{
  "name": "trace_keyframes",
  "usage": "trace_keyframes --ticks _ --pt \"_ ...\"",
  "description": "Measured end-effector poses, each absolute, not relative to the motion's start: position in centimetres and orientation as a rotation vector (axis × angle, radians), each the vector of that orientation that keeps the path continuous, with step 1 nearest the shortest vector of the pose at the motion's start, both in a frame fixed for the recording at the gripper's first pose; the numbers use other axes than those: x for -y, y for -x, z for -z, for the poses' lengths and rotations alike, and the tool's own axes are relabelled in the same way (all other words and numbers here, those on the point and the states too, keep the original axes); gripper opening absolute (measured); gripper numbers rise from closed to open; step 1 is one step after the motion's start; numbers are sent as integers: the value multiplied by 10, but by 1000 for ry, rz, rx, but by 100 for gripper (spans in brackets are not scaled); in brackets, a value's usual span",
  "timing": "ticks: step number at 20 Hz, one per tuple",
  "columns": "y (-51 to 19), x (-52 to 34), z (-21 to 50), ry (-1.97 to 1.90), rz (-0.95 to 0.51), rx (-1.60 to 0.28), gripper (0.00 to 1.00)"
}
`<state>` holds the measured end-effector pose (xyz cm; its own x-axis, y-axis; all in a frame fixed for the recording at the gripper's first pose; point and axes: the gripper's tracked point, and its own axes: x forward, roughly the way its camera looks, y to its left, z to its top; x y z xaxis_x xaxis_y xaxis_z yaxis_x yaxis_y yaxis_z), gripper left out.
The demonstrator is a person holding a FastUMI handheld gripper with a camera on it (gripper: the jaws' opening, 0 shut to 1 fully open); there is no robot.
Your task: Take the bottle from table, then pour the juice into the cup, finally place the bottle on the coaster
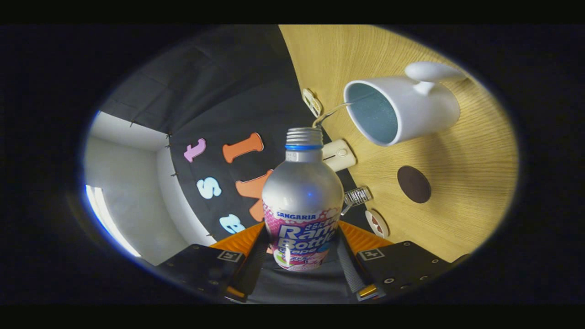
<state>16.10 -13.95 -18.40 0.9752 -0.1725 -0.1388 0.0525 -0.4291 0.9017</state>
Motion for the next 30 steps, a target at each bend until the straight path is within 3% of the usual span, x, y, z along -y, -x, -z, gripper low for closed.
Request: trace_keyframes --ticks 30 --pt "-167 144 147 -2235 186 214 77"
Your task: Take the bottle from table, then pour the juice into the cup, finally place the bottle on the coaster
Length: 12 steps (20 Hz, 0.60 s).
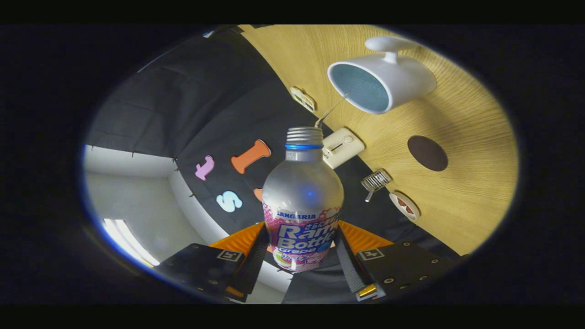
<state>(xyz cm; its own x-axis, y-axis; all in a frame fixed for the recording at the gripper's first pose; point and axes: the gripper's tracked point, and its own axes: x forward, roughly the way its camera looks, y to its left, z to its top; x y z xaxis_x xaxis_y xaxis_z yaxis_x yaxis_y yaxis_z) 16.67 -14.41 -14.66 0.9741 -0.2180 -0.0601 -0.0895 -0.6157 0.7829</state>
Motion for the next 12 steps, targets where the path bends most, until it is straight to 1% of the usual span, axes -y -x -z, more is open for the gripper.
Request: trace_keyframes --ticks 8,12 --pt "-167 152 135 -2283 156 269 77" --pt "-163 151 149 -2279 176 254 76"
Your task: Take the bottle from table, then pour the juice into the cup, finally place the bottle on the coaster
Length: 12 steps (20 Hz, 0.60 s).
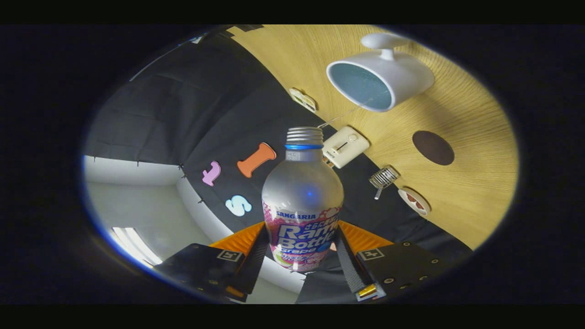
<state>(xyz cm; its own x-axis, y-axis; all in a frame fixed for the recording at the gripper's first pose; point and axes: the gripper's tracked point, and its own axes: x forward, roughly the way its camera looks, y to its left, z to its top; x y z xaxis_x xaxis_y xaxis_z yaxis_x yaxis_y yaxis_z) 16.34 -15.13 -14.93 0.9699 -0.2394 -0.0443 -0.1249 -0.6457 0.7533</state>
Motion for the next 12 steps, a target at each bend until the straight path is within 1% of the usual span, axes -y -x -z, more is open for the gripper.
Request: trace_keyframes --ticks 5,8,10,12 --pt "-164 149 184 -2230 237 213 76" --pt "-166 138 204 -2118 280 117 76" --pt "-164 130 214 -2011 271 60 76" --pt "-161 128 224 -1885 262 44 76"
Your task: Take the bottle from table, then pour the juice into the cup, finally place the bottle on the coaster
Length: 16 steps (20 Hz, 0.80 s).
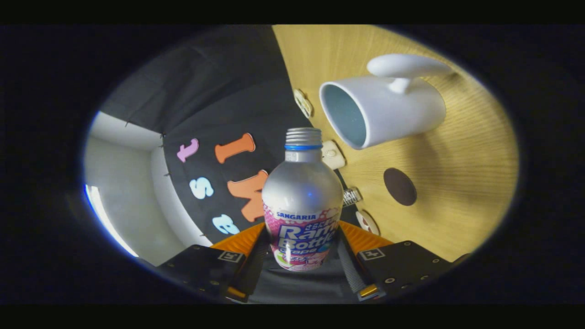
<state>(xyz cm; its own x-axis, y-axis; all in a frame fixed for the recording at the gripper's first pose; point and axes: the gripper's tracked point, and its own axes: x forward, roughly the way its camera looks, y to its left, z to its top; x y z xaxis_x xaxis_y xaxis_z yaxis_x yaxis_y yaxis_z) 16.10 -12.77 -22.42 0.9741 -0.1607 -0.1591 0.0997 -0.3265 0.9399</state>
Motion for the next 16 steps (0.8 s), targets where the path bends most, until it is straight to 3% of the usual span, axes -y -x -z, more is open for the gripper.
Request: trace_keyframes --ticks 7,16 --pt "-167 131 253 -1331 298 -140 76" --pt "-193 141 238 -719 216 -229 77"
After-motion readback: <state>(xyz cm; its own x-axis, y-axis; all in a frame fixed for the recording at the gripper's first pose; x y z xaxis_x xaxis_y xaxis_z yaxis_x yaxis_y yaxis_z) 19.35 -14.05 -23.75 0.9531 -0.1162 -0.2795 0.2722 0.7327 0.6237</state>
